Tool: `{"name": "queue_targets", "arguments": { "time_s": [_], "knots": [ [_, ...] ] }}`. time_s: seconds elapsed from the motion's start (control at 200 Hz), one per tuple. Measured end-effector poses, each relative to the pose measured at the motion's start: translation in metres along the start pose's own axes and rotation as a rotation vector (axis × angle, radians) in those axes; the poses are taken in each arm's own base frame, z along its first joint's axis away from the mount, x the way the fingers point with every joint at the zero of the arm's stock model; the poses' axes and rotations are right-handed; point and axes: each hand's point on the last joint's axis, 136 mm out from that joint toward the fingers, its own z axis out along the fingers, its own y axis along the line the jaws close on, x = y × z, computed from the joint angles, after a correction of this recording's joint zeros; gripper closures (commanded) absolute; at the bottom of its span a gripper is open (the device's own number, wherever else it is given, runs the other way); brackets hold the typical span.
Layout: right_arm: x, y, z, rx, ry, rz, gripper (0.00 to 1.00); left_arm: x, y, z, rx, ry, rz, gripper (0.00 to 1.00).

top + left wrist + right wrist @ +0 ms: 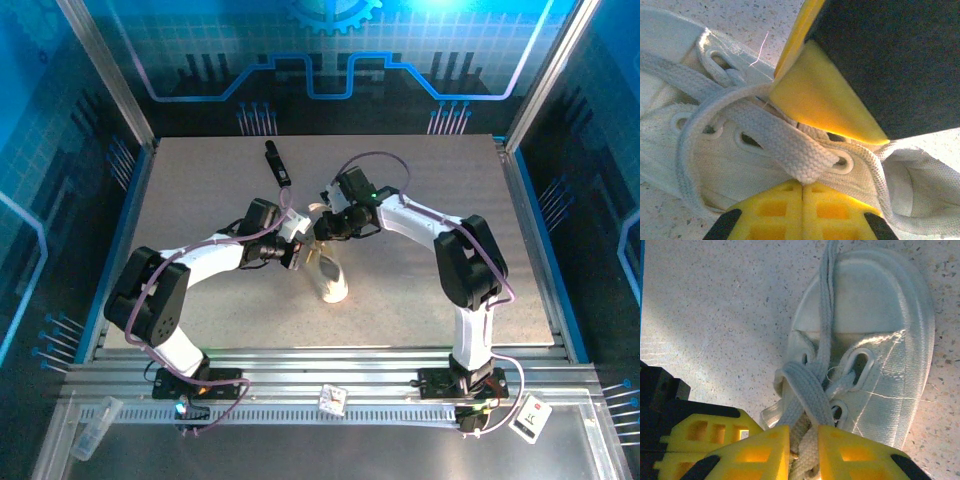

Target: Tie the shoes

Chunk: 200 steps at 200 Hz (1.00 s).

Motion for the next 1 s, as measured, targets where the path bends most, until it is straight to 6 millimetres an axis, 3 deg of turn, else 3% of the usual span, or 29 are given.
{"name": "queue_targets", "arguments": {
  "time_s": [0.38, 0.46, 0.585, 0.63, 0.8, 1.0],
  "knots": [
    [0.005, 0.006, 0.004, -0.006, 0.011, -0.01, 0.81, 0.0, 0.0, 0.0, 0.0, 0.0, 0.0, 1.0],
    [0.006, 0.009, 0.006, -0.012, 0.014, -0.013, 0.85, 0.0, 0.0, 0.0, 0.0, 0.0, 0.0, 1.0],
    [0.007, 0.012, 0.007, -0.017, 0.017, -0.016, 1.0, 0.0, 0.0, 0.0, 0.0, 0.0, 0.0, 1.0],
    [0.008, 0.012, 0.007, -0.016, 0.018, -0.011, 1.0, 0.0, 0.0, 0.0, 0.0, 0.0, 0.0, 1.0],
    [0.006, 0.011, 0.002, 0.006, -0.001, -0.028, 1.0, -0.002, 0.001, -0.002, -0.011, -0.01, -0.001, 0.61],
    [-0.005, 0.025, -0.032, 0.032, -0.079, -0.091, 1.0, -0.018, -0.002, -0.021, -0.061, -0.084, 0.034, 0.51]
  ]
}}
